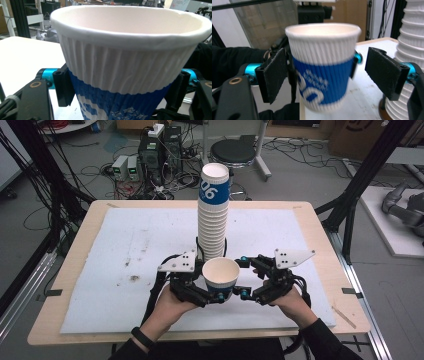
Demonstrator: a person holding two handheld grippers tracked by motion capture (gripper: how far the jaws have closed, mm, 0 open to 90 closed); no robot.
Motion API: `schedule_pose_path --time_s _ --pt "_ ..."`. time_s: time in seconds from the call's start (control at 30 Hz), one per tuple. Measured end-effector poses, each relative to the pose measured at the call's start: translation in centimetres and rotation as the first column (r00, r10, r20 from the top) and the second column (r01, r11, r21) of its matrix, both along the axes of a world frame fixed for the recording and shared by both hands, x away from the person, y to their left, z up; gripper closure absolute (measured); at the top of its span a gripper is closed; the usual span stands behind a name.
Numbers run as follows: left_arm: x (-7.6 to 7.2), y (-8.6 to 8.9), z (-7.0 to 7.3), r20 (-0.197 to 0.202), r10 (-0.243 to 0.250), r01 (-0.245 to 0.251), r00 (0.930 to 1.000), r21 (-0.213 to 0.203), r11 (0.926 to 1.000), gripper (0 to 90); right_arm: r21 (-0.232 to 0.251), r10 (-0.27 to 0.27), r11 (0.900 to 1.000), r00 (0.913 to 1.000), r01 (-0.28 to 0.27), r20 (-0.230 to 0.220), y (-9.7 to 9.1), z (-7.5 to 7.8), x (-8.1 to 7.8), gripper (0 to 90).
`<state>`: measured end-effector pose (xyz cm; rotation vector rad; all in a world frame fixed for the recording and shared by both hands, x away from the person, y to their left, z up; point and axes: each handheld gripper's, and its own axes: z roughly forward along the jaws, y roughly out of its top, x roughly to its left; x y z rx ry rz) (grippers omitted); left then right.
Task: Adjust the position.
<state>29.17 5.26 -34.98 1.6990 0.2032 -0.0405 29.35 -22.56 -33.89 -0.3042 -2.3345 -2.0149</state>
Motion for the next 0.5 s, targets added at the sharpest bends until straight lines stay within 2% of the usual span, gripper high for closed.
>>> schedule_pose_path --time_s 0.13,0.17,0.23,0.3,0.5 --pt "0.0 0.3 0.4 0.001 0.009 -0.009 1.0000 0.001 1.0000 26.0 -0.022 0.003 0.9998 1.0000 -0.003 0.003 -0.3 -0.2 0.2 18.8" --pt "0.1 0.3 0.5 0.002 0.011 -0.011 0.9999 -0.002 0.9999 26.0 -0.044 -0.007 0.9990 1.0000 0.007 0.007 -0.3 -0.5 0.2 18.9" --pt "0.1 0.4 0.8 0.000 0.016 -0.016 0.9999 -0.009 0.9998 26.0 -0.050 -0.001 0.9987 1.0000 0.001 0.000 -0.3 -0.7 0.3 18.9" --pt "0.0 0.5 1.1 0.004 0.020 -0.020 0.9998 -0.010 0.9997 26.0 -0.083 -0.006 0.9965 1.0000 0.006 0.000 0.0 -1.2 0.3 18.9" --pt "0.0 0.6 1.3 0.006 0.025 -0.025 0.9997 -0.017 0.9995 26.0 -0.103 -0.008 0.9947 0.9996 0.005 -0.029 0.9 -2.3 0.2 18.9"
